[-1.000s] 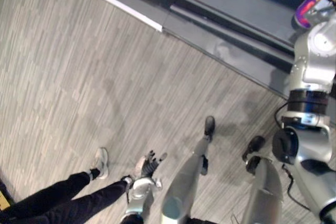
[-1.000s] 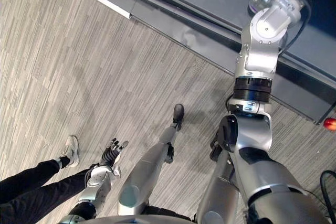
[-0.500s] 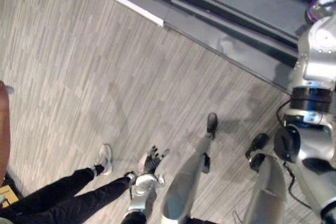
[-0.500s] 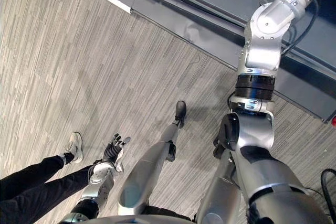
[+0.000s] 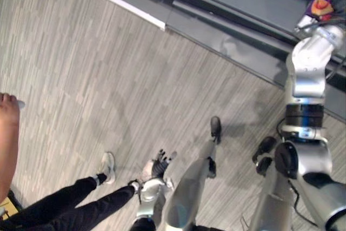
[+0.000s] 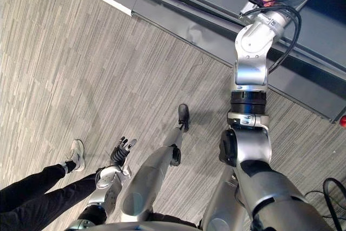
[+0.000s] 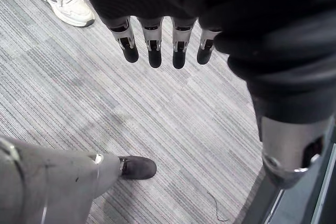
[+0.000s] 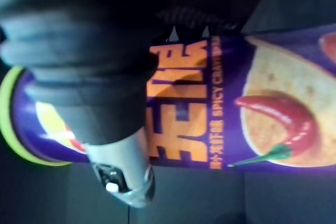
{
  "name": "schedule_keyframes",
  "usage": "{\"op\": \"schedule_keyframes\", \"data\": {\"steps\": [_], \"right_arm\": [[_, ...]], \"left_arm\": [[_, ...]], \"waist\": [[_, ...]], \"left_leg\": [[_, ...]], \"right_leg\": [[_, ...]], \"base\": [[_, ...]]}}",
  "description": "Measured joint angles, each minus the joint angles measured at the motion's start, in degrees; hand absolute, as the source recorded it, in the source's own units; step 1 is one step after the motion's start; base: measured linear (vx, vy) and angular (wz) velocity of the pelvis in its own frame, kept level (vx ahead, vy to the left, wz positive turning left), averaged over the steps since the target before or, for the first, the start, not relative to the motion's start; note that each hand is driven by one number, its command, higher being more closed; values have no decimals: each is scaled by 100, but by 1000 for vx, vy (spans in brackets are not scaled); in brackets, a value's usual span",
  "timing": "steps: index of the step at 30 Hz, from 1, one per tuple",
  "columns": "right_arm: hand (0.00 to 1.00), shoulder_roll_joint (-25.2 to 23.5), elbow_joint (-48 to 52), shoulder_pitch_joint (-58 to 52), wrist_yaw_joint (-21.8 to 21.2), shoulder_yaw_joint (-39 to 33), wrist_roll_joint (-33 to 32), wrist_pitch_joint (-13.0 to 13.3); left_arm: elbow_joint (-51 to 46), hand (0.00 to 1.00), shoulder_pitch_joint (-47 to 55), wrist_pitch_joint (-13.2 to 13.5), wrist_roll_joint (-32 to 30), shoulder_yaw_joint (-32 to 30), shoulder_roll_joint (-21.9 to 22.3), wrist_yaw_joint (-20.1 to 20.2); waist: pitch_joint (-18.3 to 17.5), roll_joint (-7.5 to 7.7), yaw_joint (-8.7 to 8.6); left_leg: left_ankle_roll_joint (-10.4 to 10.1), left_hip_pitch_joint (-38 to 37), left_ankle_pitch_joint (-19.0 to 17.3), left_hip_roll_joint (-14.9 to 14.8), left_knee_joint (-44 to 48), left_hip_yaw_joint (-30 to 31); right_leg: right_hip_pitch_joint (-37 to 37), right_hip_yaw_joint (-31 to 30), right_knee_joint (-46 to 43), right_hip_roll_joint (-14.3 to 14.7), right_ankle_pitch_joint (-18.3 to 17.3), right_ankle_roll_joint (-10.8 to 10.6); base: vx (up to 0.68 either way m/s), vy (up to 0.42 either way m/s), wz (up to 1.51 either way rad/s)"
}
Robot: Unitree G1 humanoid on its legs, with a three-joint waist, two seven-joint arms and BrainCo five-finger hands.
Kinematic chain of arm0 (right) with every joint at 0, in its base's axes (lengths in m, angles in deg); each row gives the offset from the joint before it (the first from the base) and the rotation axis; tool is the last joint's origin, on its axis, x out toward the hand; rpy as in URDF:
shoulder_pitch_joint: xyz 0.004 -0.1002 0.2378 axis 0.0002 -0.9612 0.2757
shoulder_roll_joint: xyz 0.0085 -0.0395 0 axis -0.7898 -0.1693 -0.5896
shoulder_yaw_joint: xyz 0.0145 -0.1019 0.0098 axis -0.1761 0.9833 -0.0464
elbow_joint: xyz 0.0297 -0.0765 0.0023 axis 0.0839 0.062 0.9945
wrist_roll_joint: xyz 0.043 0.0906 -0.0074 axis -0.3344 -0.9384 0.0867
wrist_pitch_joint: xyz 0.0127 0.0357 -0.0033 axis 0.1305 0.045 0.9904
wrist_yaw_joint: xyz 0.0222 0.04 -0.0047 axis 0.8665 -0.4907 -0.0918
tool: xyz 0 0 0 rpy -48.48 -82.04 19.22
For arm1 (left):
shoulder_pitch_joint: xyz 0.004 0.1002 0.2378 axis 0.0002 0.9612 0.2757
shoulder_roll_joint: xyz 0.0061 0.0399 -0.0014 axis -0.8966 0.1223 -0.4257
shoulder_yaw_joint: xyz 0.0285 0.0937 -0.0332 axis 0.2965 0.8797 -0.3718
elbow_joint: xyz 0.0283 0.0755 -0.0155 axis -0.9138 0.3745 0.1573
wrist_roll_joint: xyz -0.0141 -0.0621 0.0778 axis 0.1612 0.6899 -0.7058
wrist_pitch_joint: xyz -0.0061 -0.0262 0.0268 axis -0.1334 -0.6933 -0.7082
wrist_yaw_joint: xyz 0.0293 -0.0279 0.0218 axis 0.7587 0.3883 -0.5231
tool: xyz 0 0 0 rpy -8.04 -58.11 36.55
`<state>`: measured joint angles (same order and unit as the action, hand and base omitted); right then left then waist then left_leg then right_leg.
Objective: Put the gum and the chips on the shelf.
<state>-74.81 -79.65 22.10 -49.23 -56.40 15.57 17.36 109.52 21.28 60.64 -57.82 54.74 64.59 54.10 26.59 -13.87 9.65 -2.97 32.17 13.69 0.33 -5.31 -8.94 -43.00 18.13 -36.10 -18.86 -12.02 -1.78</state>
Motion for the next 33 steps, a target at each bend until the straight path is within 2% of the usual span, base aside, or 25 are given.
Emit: {"op": "schedule_keyframes", "data": {"steps": [15,18,25,33], "right_arm": [[0,-317,-180,-228,-129,194,-163,2],[0,-354,-184,-290,-129,192,-170,2],[0,-353,-208,-288,-129,188,-274,2],[0,-141,-371,-248,-126,180,-415,5]], "left_arm": [[-9,0,7,1,3,-65,144,2],[-6,0,8,2,3,-160,148,4],[-4,0,9,2,4,-170,148,4],[-8,0,9,2,4,-169,147,4]], "waist": [[-25,81,-19],[-34,167,-19],[-34,183,-15],[-34,184,-6]], "left_leg": [[6,71,-11,-121,147,-131],[3,71,-13,-140,147,-134],[0,71,-16,-142,143,-134],[-1,79,-17,-142,134,-128]], "right_leg": [[9,1,85,108,12,-4],[6,2,98,128,12,-3],[9,3,110,133,12,-4],[4,6,113,134,12,-4]], "base": [[-23,-38,-3],[-4,-40,-3],[-7,-20,0],[-17,-32,0]]}}
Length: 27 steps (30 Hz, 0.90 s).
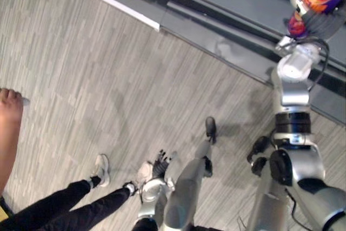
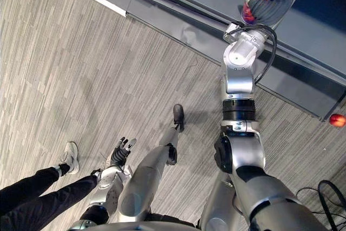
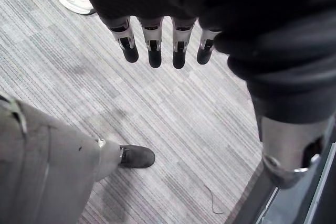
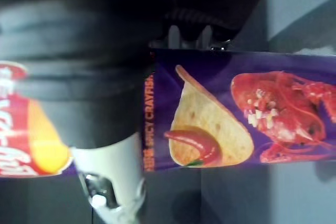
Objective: Put the gum and the chips on the shelf.
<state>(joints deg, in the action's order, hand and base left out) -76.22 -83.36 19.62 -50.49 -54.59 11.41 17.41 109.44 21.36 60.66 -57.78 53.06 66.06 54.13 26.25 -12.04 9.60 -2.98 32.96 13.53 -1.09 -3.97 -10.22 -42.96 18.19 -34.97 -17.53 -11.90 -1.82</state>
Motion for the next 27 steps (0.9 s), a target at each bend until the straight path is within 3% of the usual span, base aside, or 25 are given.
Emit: {"op": "schedule_keyframes", "data": {"steps": [14,27], "right_arm": [[0,66,-312,277,-2,-4,-15,4],[0,528,-493,441,-9,7,-136,1]], "left_arm": [[-185,0,4,36,9,10,2,3],[-234,0,6,59,15,9,3,3]], "waist": [[-16,29,-11],[-16,29,-1]], "left_leg": [[12,176,11,-2,13,-2],[23,329,20,14,9,-10]], "right_leg": [[-192,-9,-33,-2,1,2],[-378,-15,-134,-34,0,3]], "base": [[-1,-10,0],[0,0,0]]}}
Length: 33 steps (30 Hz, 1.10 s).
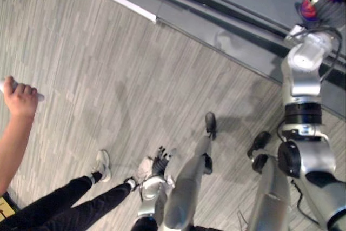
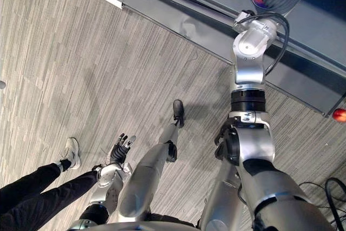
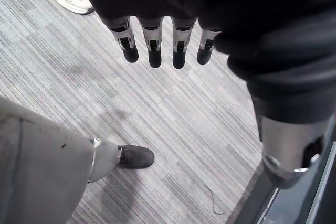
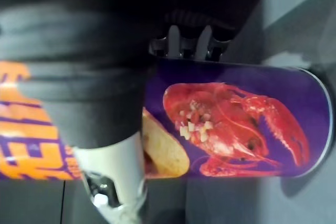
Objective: Put the gum and the chips on the shelf.
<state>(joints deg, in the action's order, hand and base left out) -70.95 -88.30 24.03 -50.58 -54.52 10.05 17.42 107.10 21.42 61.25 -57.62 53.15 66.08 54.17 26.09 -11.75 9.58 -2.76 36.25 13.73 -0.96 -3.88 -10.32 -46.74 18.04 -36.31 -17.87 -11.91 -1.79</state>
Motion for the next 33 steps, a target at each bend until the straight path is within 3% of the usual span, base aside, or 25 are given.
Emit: {"op": "schedule_keyframes", "data": {"steps": [21,28,30,33], "right_arm": [[0,300,-440,177,1,57,-77,-25],[0,1,-440,-353,-56,131,-106,-9],[0,-128,-444,-502,-91,194,-121,-1],[0,-168,-468,-744,-132,293,-160,8]], "left_arm": [[-271,0,7,6,216,13,0,56],[-245,0,8,5,216,19,5,65],[-155,0,12,5,214,5,3,64],[-108,0,40,2,193,-6,3,64]], "waist": [[0,0,-12],[1,1,-43],[0,8,-131],[-29,94,-149]], "left_leg": [[16,51,12,19,29,-61],[17,-105,-32,-98,171,-161],[20,-183,-82,-139,218,-163],[29,-242,-177,-187,332,-204]], "right_leg": [[-105,-98,-3,-8,4,2],[180,-97,206,127,73,8],[321,-83,296,179,100,2],[440,-107,378,232,130,-3]], "base": [[-1,-2,0],[-1,-28,-9],[-6,-27,-8],[2,-25,-12]]}}
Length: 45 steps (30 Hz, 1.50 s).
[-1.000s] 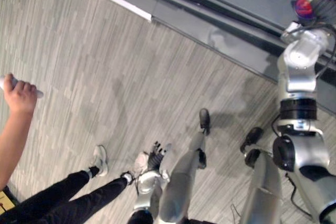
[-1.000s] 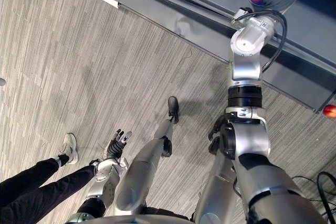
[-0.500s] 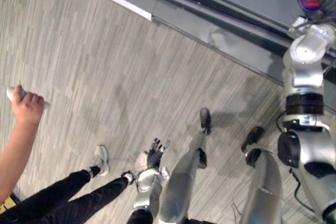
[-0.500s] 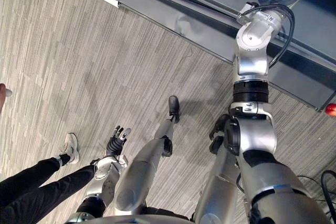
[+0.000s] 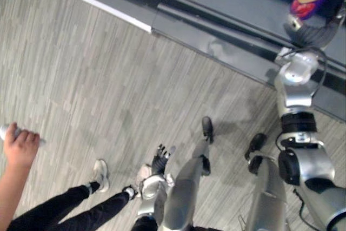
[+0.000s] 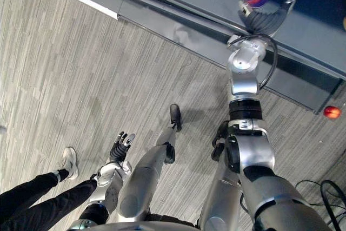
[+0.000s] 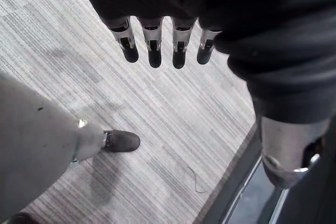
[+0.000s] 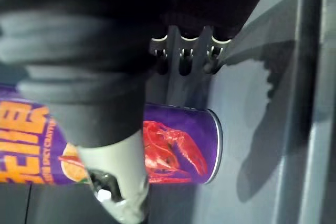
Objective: Put the gum and the chips on the shelf.
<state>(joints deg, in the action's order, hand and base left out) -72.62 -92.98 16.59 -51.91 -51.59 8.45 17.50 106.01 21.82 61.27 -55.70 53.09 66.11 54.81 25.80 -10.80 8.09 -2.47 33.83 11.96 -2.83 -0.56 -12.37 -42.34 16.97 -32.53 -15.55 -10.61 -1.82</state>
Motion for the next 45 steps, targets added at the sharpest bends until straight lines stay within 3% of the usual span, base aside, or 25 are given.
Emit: {"op": "schedule_keyframes", "data": {"steps": [4,7,14,18,23,26,27,31,38,45], "right_arm": [[0,-149,-153,-466,-176,-45,-76,7],[0,-277,-153,-928,-251,-35,-123,21],[0,-1048,-135,-2321,-726,162,-133,98],[0,-1317,-90,-3552,-1347,404,-197,245],[0,-1298,-224,-4922,-2152,457,-182,272],[0,-1279,-493,-5362,-2453,408,-181,302],[0,-1280,-916,-5678,-2701,359,-210,303],[0,-1331,-1931,-6231,-3143,77,-367,262],[0,-1357,-3040,-6249,-3354,-788,-621,180],[0,-1550,-3335,-6342,-3360,-1441,-1830,-8]], "left_arm": [[362,0,4,-39,-94,-56,3,6],[582,0,14,-82,-206,-139,-5,7],[1181,0,19,-218,-766,-684,-219,45],[1649,0,54,-369,-1345,-916,-419,60],[2032,0,246,-410,-1472,-1197,-565,183],[2164,0,327,-487,-1545,-1392,-571,227],[2204,0,467,-495,-1584,-1555,-571,247],[2266,0,771,-498,-1611,-1876,-557,322],[2339,0,832,-481,-1619,-2262,-430,423],[2428,0,917,-485,-1394,-2754,-156,454]], "waist": [[-81,223,-33],[-94,276,-56],[-155,576,-326],[-442,849,-455],[-950,1154,-662],[-1150,1190,-718],[-1314,1208,-791],[-1715,1202,-816],[-1864,1222,-811],[-2063,1105,-794]], "left_leg": [[9,-129,-178,-102,287,-26],[23,-341,-379,-174,522,-46],[-9,-1042,-669,-313,705,-103],[-63,-1406,-768,-423,665,-88],[-76,-1878,-809,-389,399,-91],[-75,-2097,-808,-358,215,-124],[-70,-2356,-805,-316,32,-141],[-50,-2870,-788,-238,-384,-311],[-66,-3228,-804,-183,-493,-326],[-102,-3573,-917,-234,-533,-565]], "right_leg": [[288,-2,115,92,21,1],[645,2,224,157,21,-1],[1568,-7,639,348,60,-68],[2108,-22,1169,579,185,-128],[2644,-174,1824,732,424,-226],[2869,-205,2096,767,541,-247],[3086,-221,2275,775,566,-287],[3449,-385,2577,805,636,-357],[3866,-397,2825,813,698,-375],[4168,-507,2962,851,722,-365]], "base": [[21,-40,-9],[26,-47,-9],[48,-19,-12],[78,4,-13],[118,47,-16],[94,50,-14],[78,46,-10],[91,47,-21],[59,20,-1],[27,3,-14]]}}
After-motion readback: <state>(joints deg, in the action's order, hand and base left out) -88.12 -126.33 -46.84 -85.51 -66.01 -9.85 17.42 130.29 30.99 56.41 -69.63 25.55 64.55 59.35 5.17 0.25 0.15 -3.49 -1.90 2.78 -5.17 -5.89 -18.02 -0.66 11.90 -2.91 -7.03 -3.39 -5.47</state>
